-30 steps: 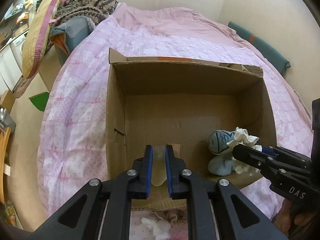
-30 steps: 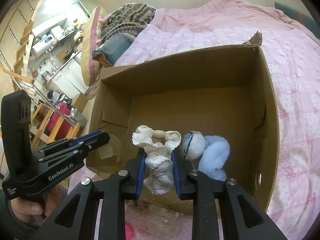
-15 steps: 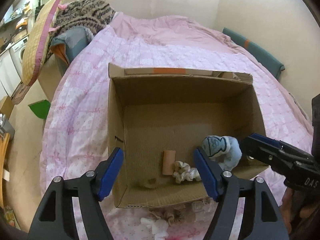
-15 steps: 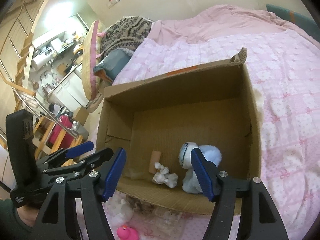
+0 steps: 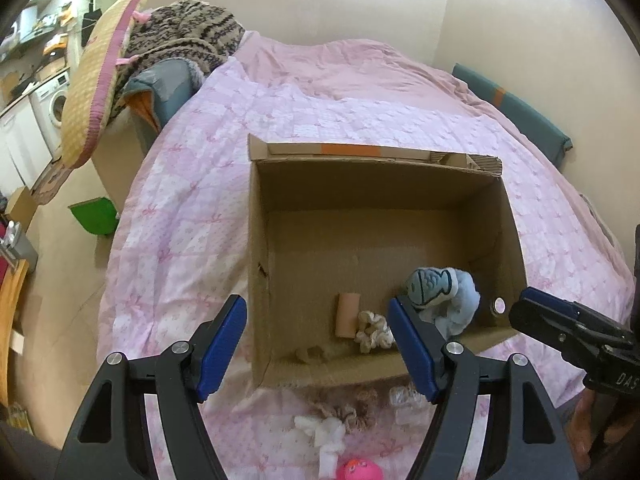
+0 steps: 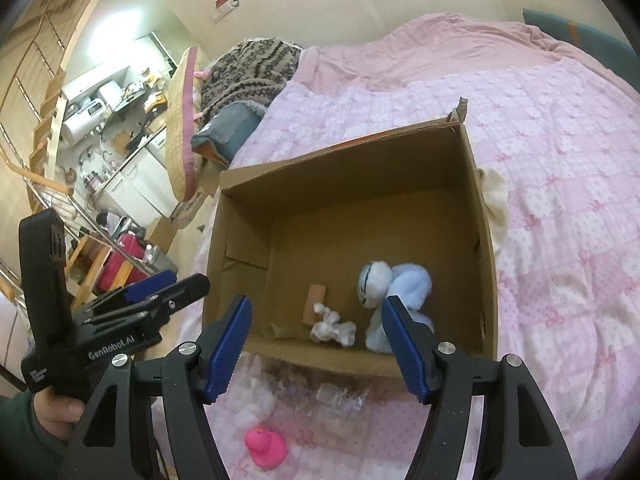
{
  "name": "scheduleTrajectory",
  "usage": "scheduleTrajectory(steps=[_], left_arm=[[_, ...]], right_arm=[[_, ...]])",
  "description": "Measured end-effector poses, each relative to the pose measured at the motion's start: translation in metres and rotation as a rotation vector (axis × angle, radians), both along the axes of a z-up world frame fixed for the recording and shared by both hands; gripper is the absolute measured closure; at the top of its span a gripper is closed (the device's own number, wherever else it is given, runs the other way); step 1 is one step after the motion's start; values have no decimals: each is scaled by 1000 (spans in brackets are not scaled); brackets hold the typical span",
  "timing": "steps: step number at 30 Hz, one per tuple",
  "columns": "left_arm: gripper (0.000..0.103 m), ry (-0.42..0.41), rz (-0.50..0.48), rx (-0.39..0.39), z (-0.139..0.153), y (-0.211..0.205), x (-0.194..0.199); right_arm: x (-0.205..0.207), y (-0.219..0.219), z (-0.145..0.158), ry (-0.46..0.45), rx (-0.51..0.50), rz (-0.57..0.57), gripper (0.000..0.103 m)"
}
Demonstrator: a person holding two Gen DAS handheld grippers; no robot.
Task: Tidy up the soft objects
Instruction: 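Withdraw both open tools from the box toward the remaining items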
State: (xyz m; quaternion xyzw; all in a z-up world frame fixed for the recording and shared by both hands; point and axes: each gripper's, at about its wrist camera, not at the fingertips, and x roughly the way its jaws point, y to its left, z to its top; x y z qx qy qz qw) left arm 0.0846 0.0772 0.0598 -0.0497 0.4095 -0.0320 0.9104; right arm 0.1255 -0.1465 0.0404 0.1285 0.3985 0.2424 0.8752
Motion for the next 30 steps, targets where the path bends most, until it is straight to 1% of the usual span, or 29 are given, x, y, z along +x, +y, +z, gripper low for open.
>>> scheduleTrajectory(steps=[3, 5, 10, 13, 18, 22, 27, 30], left_arm=[[32, 10, 8, -5, 0, 5, -13], [32, 18, 9, -2, 0, 8, -20], [32, 25, 14, -20, 0, 11, -40], [31, 47, 11, -2, -6, 9, -48], [31, 71, 42, 51, -15, 7, -52], [31, 105, 35, 16, -24, 10, -49], [31, 162, 53, 4, -39, 13, -46], [31, 202, 35, -53, -44, 13, -45]], right_arm=[[-10, 0, 0, 8, -23, -5, 31], [-17, -2, -1, 19, -15, -6, 31], [-33, -6, -9, 69, -44, -28, 31], [-42, -8, -15, 103, -56, -45, 31], [-53, -13, -25, 143, -50, -75, 31], [-53, -12, -33, 168, -69, -94, 31], [-53, -12, -37, 183, -85, -103, 31], [-51, -14, -39, 190, -78, -112, 31]])
